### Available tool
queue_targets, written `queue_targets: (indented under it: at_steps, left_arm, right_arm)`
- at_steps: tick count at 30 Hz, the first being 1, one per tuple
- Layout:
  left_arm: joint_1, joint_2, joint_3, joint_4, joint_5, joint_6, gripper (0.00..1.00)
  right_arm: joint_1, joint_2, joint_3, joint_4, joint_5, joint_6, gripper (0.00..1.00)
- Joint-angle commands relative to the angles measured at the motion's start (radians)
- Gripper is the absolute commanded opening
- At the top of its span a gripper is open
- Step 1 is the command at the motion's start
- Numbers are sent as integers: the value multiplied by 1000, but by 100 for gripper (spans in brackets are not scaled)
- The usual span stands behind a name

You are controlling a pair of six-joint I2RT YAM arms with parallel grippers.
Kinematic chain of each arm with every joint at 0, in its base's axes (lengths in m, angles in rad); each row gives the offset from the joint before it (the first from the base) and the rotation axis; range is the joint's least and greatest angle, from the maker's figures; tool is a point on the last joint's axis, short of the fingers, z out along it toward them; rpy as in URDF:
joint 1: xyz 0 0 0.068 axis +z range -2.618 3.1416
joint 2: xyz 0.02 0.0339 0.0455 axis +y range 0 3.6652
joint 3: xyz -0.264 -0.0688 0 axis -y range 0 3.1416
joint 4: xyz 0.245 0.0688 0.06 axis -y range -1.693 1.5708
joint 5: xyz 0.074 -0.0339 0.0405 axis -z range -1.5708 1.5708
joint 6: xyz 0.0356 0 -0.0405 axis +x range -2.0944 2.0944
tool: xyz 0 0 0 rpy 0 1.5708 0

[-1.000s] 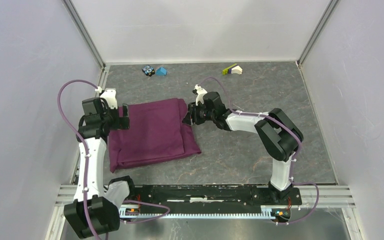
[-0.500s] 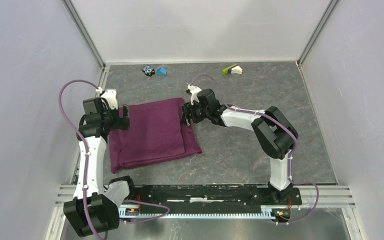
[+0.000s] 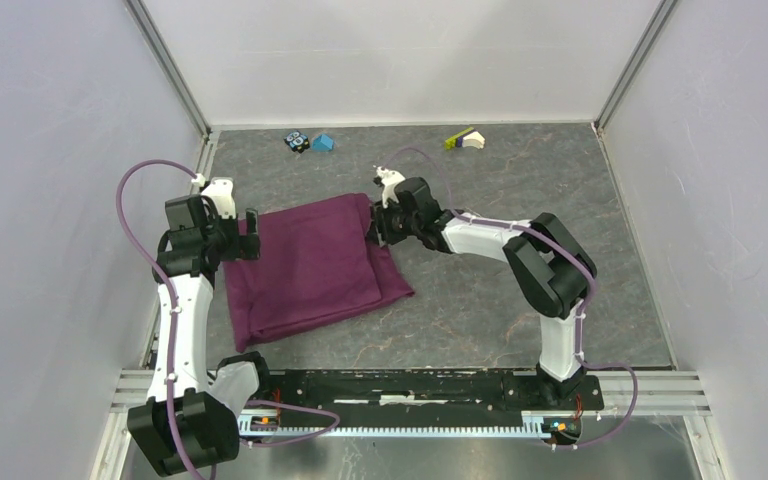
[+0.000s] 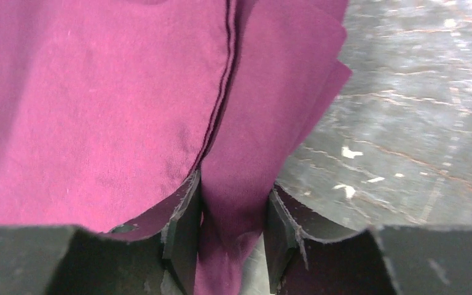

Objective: Open and lay out the surgical kit
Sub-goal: Move the surgical kit at the center of the board.

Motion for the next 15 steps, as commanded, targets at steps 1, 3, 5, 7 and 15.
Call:
queue_targets:
  at_steps: [1, 3, 5, 7, 15]
  left_arm:
    - [6, -19, 13, 33, 13, 18, 100]
    - [5, -19, 13, 36, 14, 20, 100]
    - [5, -18, 10, 45, 13, 25, 100]
    - [6, -16, 7, 52, 9, 27, 100]
    - [4, 27, 22, 54, 93, 32, 100]
  right_arm:
    - [-112, -46, -78, -40, 126, -59, 38]
    - [-145, -66, -102, -29, 141, -59, 35]
    - [-178, -79, -120, -23, 157, -60, 35]
    - [-214, -94, -147, -10, 169, -60, 35]
    - [-394, -196, -284, 52, 201, -57, 33]
